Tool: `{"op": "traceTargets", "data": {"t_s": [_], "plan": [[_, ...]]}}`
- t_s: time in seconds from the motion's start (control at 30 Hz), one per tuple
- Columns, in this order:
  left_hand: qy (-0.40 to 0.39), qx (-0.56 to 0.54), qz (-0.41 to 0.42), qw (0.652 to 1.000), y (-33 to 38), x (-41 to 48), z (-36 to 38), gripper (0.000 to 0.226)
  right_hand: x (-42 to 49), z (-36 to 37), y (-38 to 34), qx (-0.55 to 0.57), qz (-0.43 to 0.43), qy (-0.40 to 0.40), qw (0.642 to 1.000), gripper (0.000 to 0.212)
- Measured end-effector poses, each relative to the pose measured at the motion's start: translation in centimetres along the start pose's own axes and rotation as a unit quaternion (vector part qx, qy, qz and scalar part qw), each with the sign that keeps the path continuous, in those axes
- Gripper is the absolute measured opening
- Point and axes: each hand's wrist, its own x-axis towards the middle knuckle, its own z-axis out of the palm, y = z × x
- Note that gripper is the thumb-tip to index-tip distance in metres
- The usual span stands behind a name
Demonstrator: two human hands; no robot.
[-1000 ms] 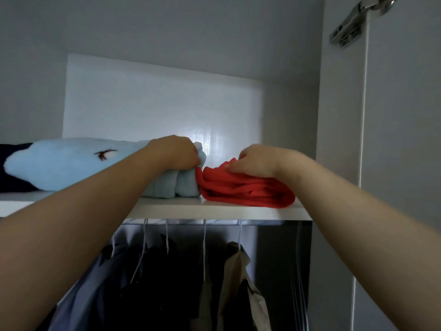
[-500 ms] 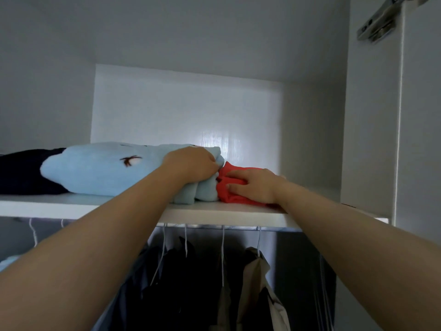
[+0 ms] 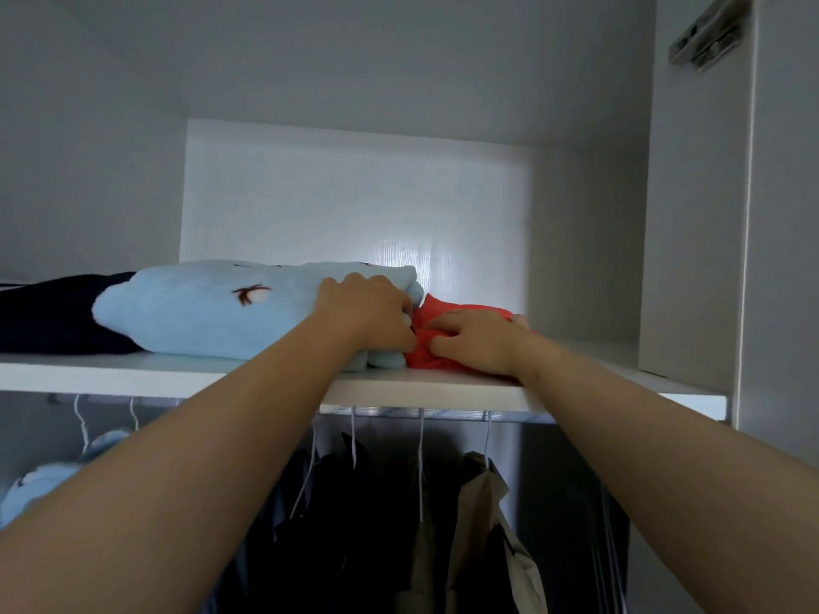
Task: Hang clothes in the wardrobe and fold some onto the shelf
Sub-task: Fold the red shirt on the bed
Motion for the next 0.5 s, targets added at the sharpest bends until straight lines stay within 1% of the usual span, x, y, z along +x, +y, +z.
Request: {"op": "traceTargets", "data": {"t_s": [0.1, 0.2, 0.27, 0.33, 0.4, 0.47, 0.5], "plan": [[0.038, -0.007, 0.001, 0.999, 0.2, -0.3, 0.6, 0.03, -0.4, -0.1, 0.1, 0.021, 0.0, 0.005, 1.0, 0.037], [0.096, -0.016, 0.002, 0.995, 0.2, -1.2, 1.3, 0.032, -0.8, -0.4, -0.1, 0.044, 0.01, 0.021, 0.999, 0.042], [0.114, -0.033, 0.0, 0.993, 0.2, -1.9, 1.4, 0.034, -1.4, -0.8, -0.3, 0.083, 0.007, 0.031, 0.996, 0.041], [0.131, -0.058, 0.001, 0.99, 0.2, -2.8, 1.3, 0.032, -2.5, -0.9, -0.4, 0.152, -0.005, 0.072, 0.986, 0.031], [0.165, -0.098, -0.001, 0.981, 0.4, -4.0, 1.4, 0.03, -3.8, -0.7, -0.7, 0.208, -0.016, 0.138, 0.968, 0.017], [0.216, -0.163, 0.001, 0.963, 1.3, -5.2, 1.5, 0.033, -5.1, -0.4, -1.1, 0.241, -0.025, 0.181, 0.953, 0.007], [0.241, -0.205, 0.002, 0.949, 2.0, -6.0, 1.5, 0.036, -5.7, -0.2, -1.4, 0.258, -0.031, 0.189, 0.947, 0.009]]}}
